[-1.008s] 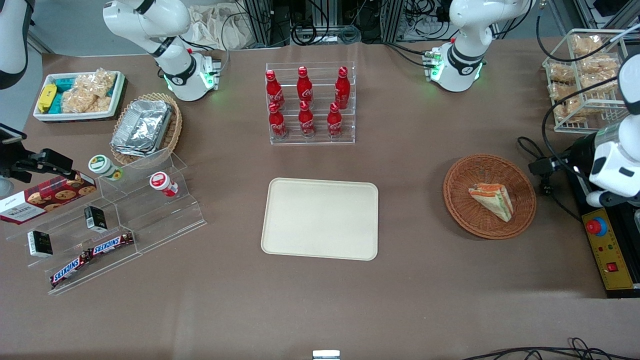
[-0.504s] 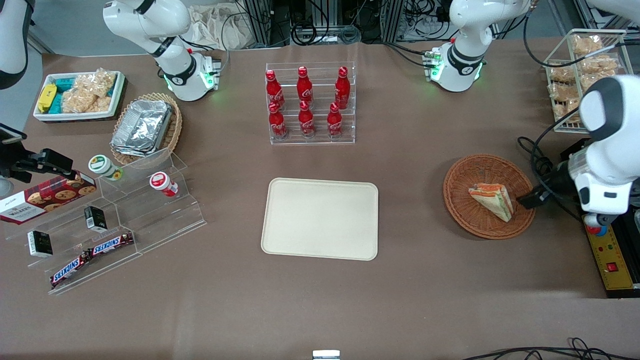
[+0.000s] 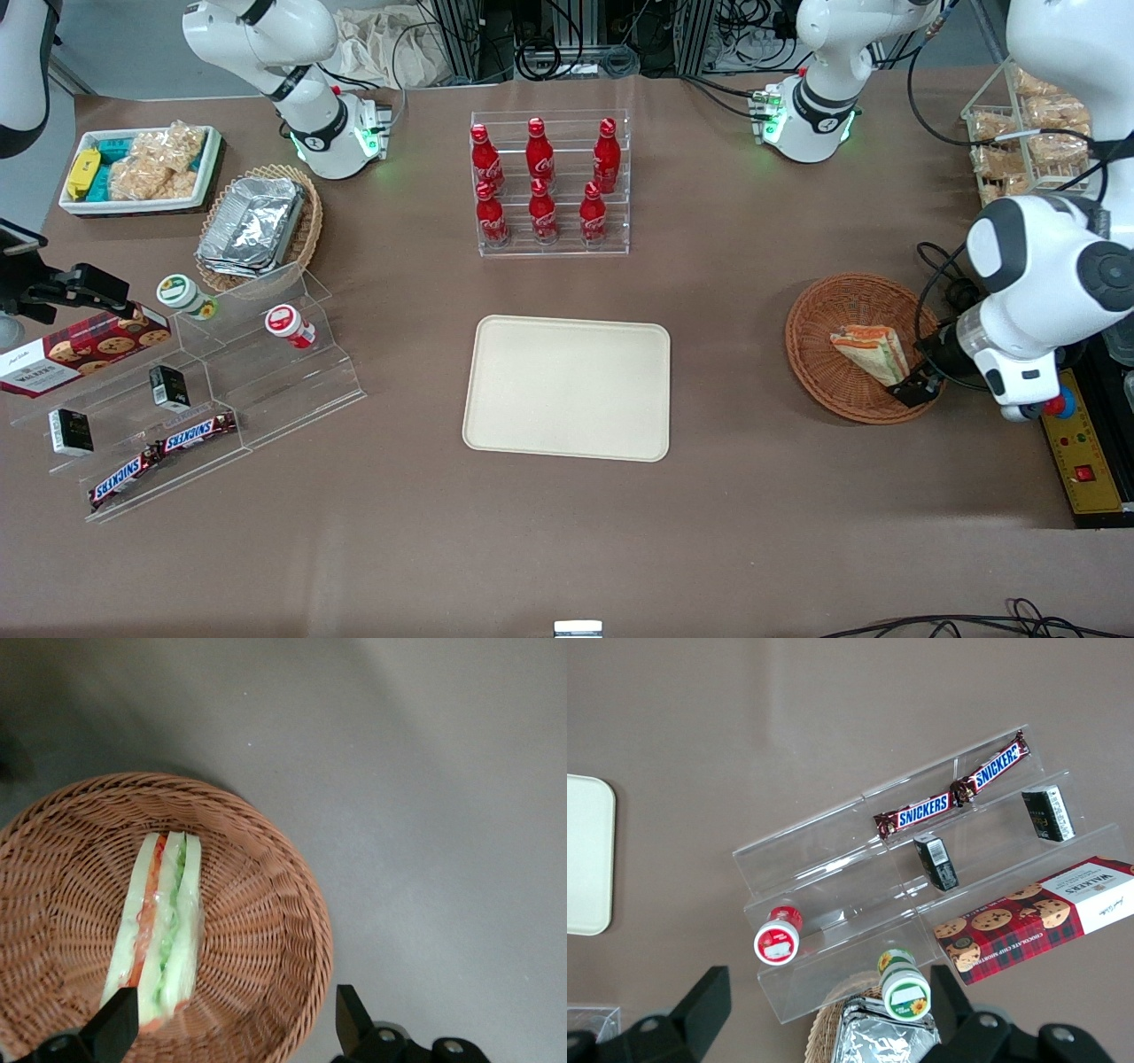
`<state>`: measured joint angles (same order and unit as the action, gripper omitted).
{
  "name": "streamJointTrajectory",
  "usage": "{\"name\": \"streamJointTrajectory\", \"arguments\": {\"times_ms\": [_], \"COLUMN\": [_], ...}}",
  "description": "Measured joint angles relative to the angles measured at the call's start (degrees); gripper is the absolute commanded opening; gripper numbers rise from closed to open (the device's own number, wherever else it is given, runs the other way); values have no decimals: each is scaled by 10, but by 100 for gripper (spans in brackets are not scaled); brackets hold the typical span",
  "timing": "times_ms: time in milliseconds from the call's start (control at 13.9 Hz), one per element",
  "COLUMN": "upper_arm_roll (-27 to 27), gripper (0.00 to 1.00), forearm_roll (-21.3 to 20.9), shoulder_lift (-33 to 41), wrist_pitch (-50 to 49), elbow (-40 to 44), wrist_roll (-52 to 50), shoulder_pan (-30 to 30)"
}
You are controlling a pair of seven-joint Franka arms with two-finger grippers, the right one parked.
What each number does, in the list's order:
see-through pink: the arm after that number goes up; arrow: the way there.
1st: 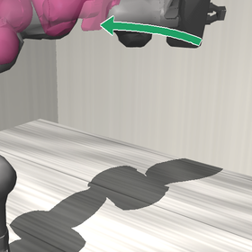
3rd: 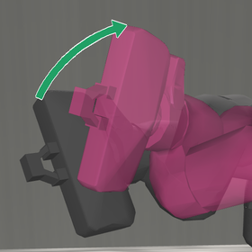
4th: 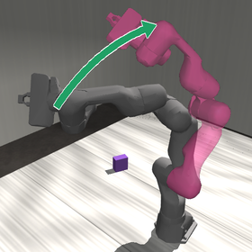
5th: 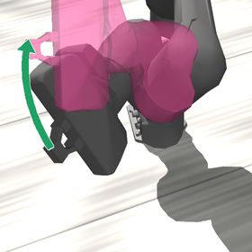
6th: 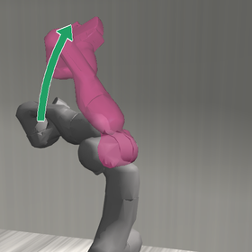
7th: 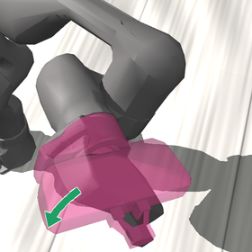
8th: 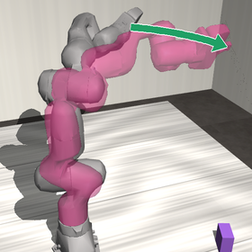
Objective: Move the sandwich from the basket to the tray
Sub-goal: 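Move the left gripper down over the sandwich in the wicker basket, then close the left gripper on the sandwich and lift it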
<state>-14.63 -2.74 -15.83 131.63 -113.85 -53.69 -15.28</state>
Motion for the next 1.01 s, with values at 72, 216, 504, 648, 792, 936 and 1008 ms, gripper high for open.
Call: {"name": "streamJointTrajectory", "arguments": {"times_ms": [72, 216, 504, 648, 792, 936, 1008], "upper_arm_roll": [0, 0, 0, 1, 4, 6, 6], "gripper": [100, 100, 100, 100, 100, 100, 100], "forearm_roll": [-6, -18, -47, -50, -71, -121, -132], "shoulder_lift": [-5, -15, -37, -43, -43, -43, -43], "wrist_pitch": [17, 28, 28, 28, 15, -24, -36], "elbow": [-13, -24, -28, -28, -28, -28, -28], "wrist_roll": [-10, -30, -50, -52, -53, -70, -78], "shoulder_pan": [0, 0, 0, 0, 0, 0, 0]}}
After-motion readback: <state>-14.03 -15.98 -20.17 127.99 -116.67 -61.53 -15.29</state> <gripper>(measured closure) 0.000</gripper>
